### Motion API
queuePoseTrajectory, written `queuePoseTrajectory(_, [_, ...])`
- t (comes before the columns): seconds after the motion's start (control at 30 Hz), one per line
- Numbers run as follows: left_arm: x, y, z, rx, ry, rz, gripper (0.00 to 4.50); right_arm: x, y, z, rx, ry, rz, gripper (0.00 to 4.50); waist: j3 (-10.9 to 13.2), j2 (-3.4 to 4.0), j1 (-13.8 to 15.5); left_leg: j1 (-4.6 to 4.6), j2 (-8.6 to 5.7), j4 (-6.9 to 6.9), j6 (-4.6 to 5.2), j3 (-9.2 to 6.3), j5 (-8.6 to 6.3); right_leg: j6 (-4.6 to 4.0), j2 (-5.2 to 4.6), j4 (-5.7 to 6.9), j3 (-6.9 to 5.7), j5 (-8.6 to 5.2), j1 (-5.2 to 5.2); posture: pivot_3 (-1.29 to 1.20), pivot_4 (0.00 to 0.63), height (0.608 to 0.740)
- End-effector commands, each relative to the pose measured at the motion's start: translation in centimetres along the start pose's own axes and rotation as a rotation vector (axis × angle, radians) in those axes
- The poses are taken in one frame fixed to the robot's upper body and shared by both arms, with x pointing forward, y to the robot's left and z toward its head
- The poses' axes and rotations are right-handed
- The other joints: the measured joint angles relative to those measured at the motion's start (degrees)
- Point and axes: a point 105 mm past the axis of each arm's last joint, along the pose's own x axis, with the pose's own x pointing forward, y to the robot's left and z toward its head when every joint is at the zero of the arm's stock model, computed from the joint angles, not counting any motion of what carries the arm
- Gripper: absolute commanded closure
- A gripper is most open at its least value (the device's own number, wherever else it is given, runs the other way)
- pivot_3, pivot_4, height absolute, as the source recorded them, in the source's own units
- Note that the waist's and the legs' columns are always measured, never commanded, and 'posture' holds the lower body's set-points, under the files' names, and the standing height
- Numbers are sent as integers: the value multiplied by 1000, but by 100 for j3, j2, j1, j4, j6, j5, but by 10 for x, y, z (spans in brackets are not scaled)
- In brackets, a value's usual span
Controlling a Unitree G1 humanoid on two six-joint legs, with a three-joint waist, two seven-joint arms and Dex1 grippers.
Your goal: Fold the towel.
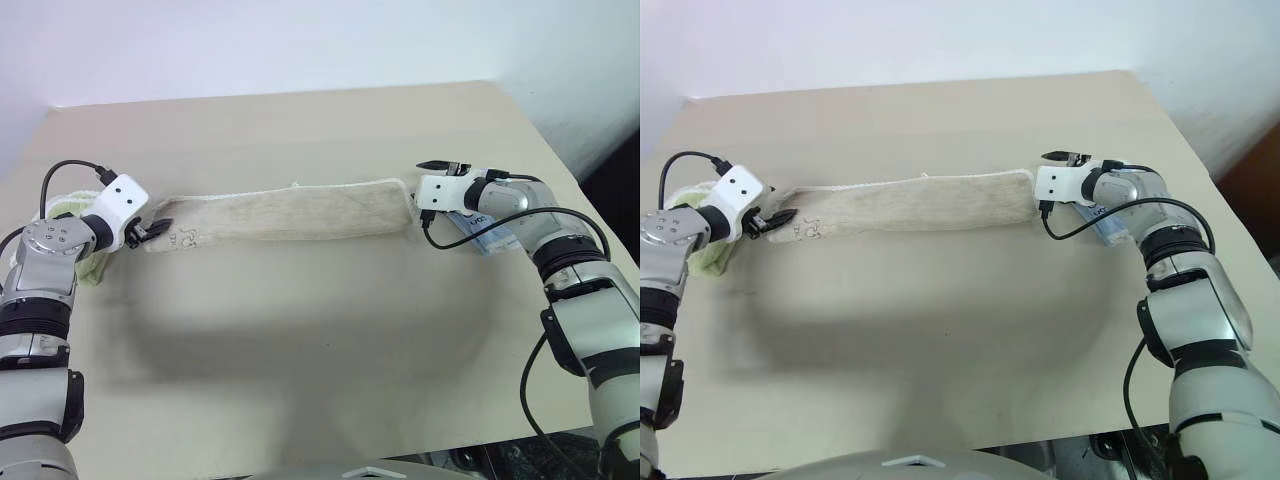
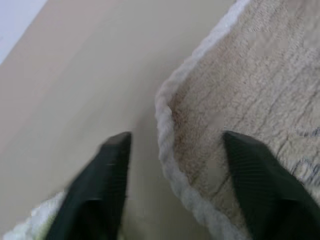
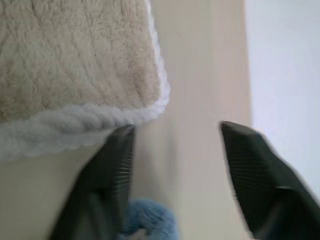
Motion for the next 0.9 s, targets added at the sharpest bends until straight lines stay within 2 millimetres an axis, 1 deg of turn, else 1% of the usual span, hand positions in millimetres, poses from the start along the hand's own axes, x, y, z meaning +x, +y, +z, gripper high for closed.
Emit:
queuePoseTrajectory(0.03, [-20,31,18,-31,-94,133,410,-20,-41,-7,189,-20,-196,193,0,0,5,0,0,0,0,0,0,0,0,0,0,0,1,0,150,728])
queuePoseTrajectory(0.07, [-23,35,21,-46,-115,158,410,-24,-42,-13,334,-25,-226,193,-2,-4,11,0,1,1,0,-1,0,0,0,-1,0,0,1,0,150,728])
queuePoseTrajectory(0.1, [-26,38,23,-57,-136,180,410,-29,-40,-17,465,-37,-236,193,-2,-5,19,0,3,2,0,-3,0,0,0,-3,0,0,4,0,150,728])
queuePoseTrajectory(0.13, [-29,39,26,-64,-153,193,410,-34,-36,-18,562,-51,-233,193,-4,-7,38,0,4,3,1,-4,0,0,1,-2,0,0,6,0,150,728])
queuePoseTrajectory(0.2, [-34,39,32,-86,-202,211,410,-43,-23,-13,830,-86,-199,193,-6,-10,60,0,4,4,12,-9,-7,0,0,-5,-1,0,11,0,150,728])
queuePoseTrajectory(0.3, [-38,29,44,-132,-278,170,410,-59,8,8,1218,-137,-46,87,-6,-9,64,-6,3,7,38,-12,-22,0,-7,-3,1,0,7,0,150,728])
queuePoseTrajectory(0.37, [-39,21,47,-139,-298,137,410,-67,21,23,1387,-156,44,87,-6,-9,64,-6,2,9,42,-12,-25,-1,-9,2,2,1,4,0,150,728])
queuePoseTrajectory(0.43, [-36,10,56,-149,-332,84,410,-72,32,33,1631,-166,99,87,-7,-10,45,0,4,9,40,-12,-24,-2,-10,4,3,3,6,0,150,728])
queuePoseTrajectory(0.47, [-35,3,60,-146,-345,50,410,-74,39,38,1723,-160,134,87,-8,-13,48,4,4,10,37,-11,-23,-3,-9,2,4,3,5,0,150,728])
queuePoseTrajectory(0.53, [-30,-12,68,-125,-367,-25,410,-74,51,43,1874,-115,170,87,-10,-15,59,17,9,9,32,-11,-21,-3,-8,1,5,4,12,0,150,728])
queuePoseTrajectory(0.67, [-29,-37,82,-123,-415,-164,410,-72,63,52,2022,-43,201,87,-12,-13,55,23,10,8,28,-8,-18,-5,-7,6,8,4,15,0,150,728])
queuePoseTrajectory(0.7, [-29,-42,84,-126,-425,-190,410,-70,64,53,2073,-41,195,87,-12,-12,50,23,9,8,28,-7,-18,-6,-7,6,12,5,14,0,150,728])
queuePoseTrajectory(0.77, [-29,-58,91,-137,-449,-262,410,-61,72,51,2174,12,170,87,-13,-12,33,21,7,8,28,-2,-18,-6,-7,6,15,5,10,0,150,728])
queuePoseTrajectory(0.83, [-30,-75,95,-130,-459,-338,410,-52,73,53,2261,18,142,87,-13,-11,36,21,7,8,28,-2,-18,-7,-6,8,15,5,9,0,150,728])
queuePoseTrajectory(0.9, [-31,-83,96,-132,-458,-374,410,-46,69,56,2314,-6,124,87,-14,-9,36,21,7,6,28,-3,-18,-7,-4,10,15,5,7,0,150,728])
